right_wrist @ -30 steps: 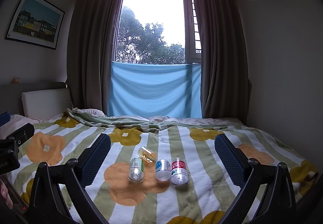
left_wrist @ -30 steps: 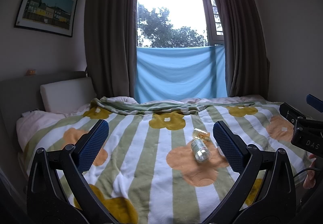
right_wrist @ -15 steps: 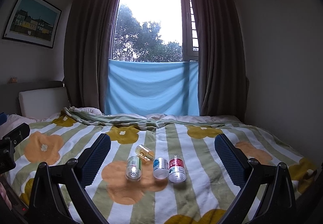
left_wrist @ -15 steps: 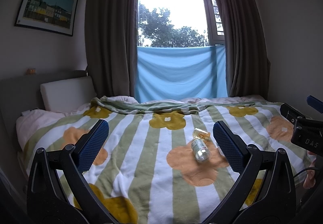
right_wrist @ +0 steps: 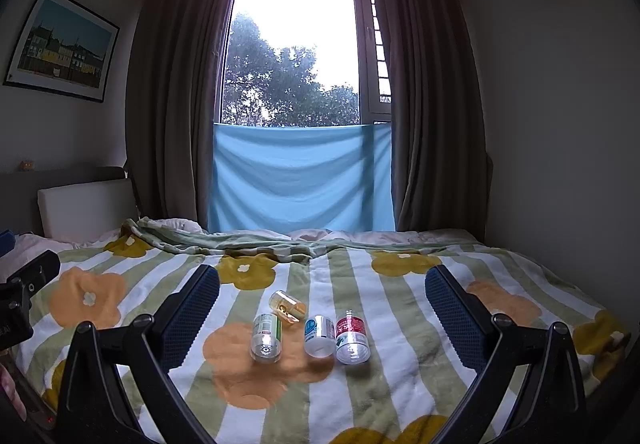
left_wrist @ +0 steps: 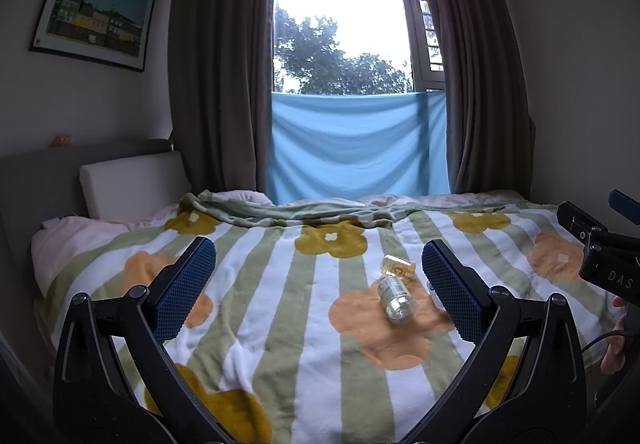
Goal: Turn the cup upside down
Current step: 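Reach the right tool to the red-labeled bottle and close on it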
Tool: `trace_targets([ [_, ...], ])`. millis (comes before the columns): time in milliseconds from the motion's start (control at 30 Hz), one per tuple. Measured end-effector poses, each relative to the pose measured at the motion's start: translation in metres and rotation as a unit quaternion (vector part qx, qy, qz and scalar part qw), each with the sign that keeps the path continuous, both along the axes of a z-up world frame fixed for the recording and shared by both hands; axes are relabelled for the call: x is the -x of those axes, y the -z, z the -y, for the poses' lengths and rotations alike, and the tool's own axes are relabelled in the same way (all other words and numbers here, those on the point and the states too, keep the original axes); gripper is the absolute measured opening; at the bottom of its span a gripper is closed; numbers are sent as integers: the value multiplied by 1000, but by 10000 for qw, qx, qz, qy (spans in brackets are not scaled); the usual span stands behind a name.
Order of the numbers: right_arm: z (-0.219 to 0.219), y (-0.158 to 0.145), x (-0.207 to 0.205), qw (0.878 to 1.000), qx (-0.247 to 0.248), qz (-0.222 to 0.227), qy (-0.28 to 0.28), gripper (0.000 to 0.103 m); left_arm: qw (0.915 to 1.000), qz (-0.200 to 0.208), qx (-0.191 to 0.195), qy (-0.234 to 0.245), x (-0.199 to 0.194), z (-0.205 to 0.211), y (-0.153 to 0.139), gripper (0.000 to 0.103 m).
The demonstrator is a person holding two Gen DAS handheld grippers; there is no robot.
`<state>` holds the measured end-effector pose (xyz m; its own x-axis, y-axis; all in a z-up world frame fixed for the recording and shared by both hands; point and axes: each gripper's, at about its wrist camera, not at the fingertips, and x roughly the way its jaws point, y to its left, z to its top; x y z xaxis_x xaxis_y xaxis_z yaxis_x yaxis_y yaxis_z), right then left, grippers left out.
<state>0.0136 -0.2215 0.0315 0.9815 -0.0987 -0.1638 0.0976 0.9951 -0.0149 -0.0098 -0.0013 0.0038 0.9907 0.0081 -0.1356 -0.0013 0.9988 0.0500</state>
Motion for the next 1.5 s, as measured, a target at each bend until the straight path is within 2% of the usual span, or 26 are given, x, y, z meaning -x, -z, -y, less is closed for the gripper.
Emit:
trace_targets([
  [600,-5,4,-1,9999,94,-91,-1,103,10000,-33,44,-4,0,1,1,103],
  [1200,7,16,-23,9987,69,-507,61,103,9998,-150,104,-11,-4,-3,4,103],
  [1367,19,28,-55,9955,-25,-942,-54,103,9996,-268,93,-48,-13,-6,8,103],
  [1500,41,42,-110,9878,36,-1552,-82,103,9993,-339,55,-129,-20,-9,10,103],
])
